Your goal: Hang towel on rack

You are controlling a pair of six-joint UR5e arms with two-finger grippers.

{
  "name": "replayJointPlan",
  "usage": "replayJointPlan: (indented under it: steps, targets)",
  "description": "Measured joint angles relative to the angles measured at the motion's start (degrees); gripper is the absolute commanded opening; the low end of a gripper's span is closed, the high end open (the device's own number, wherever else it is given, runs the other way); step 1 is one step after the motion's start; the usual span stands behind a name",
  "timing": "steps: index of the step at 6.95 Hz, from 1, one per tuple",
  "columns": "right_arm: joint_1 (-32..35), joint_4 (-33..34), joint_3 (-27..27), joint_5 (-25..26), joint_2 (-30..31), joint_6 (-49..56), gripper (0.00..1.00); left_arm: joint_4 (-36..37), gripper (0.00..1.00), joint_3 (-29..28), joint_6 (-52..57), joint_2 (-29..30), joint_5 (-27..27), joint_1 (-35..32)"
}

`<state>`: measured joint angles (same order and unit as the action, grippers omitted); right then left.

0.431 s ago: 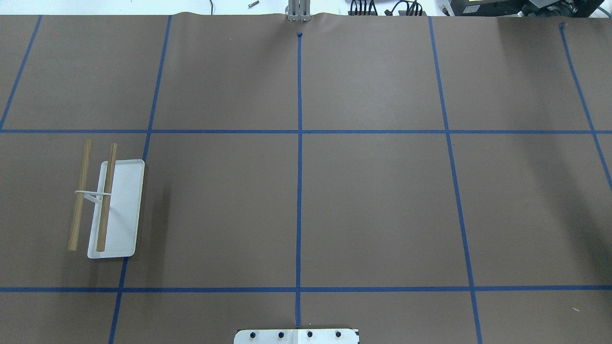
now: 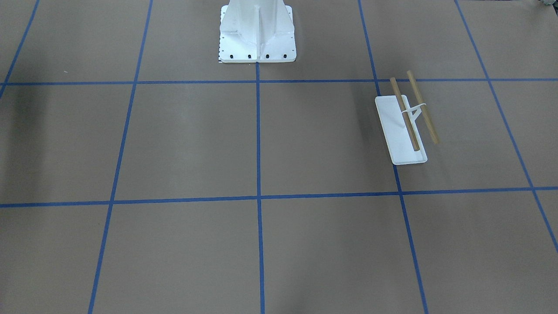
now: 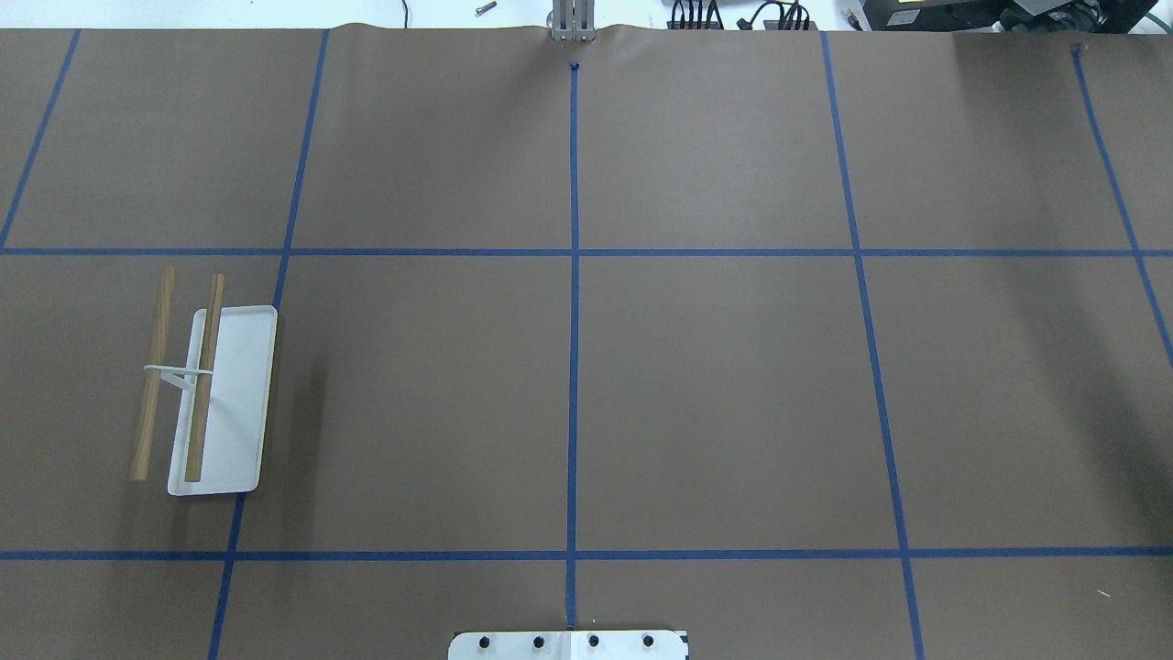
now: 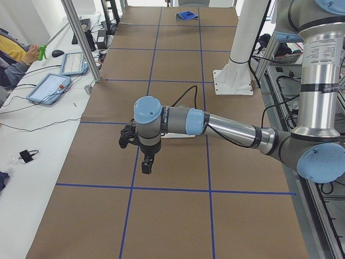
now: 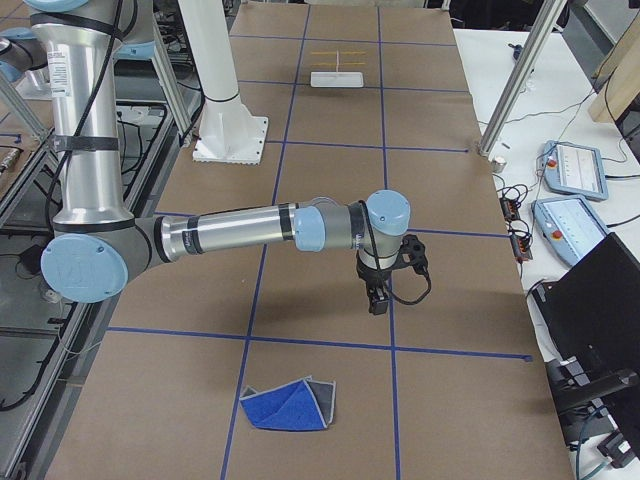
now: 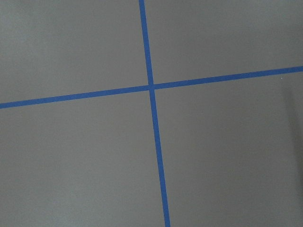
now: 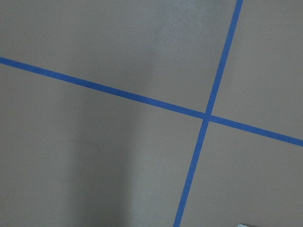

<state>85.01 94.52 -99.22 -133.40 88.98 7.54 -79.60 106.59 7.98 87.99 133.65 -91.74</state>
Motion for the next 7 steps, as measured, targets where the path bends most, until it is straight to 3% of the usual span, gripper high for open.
replayJointPlan:
  steps: [3,7]
  targets:
    - [0.09,-0.54,-0.77,-0.15,0.49,0.0,1.0,-1.16,0.98,-1.57,-0.1,-0.55,1.7,-0.1]
    - [0.74,-5.14,-2.97,-0.85,7.64,-1.92,1.0,-1.69,0.98,-0.92,-0.04,-1.53,2.21,-0.25]
